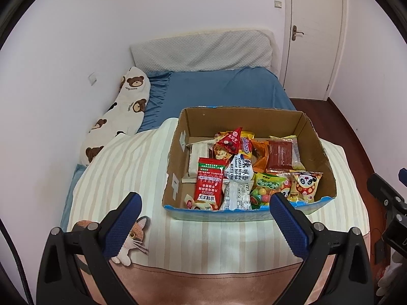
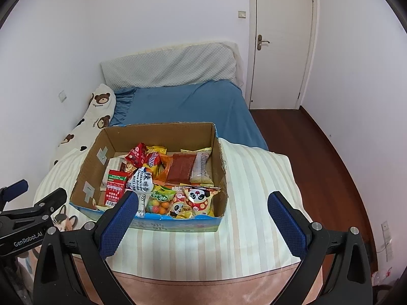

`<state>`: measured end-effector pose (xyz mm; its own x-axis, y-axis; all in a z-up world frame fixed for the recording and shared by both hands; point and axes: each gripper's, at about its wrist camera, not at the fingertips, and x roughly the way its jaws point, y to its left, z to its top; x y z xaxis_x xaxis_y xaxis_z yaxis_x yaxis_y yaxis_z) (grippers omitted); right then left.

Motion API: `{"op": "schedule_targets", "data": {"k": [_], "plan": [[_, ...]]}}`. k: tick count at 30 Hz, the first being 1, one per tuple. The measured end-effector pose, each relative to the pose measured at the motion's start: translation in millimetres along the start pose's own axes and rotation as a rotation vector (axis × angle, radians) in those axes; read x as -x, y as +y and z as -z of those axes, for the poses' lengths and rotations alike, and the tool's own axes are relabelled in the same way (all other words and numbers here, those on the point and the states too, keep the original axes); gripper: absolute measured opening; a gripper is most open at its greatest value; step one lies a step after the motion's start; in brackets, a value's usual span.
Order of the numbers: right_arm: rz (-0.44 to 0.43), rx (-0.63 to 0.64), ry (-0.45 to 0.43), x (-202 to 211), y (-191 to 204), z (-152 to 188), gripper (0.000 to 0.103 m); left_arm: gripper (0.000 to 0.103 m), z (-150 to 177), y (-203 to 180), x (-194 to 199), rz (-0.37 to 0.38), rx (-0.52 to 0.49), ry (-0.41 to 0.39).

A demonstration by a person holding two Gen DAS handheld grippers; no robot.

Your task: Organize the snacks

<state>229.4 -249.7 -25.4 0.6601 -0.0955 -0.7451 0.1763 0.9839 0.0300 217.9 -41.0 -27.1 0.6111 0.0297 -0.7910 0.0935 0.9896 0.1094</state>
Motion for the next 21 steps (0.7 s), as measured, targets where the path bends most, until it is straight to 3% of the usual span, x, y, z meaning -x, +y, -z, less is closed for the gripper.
{"op": "schedule_targets", "data": {"k": [21], "plan": [[0.008, 0.006, 0.006, -2.5, 0.9, 4.1, 0.103, 0.103, -2.0, -3.1, -0.9, 0.029, 0.002, -0.002]]}}
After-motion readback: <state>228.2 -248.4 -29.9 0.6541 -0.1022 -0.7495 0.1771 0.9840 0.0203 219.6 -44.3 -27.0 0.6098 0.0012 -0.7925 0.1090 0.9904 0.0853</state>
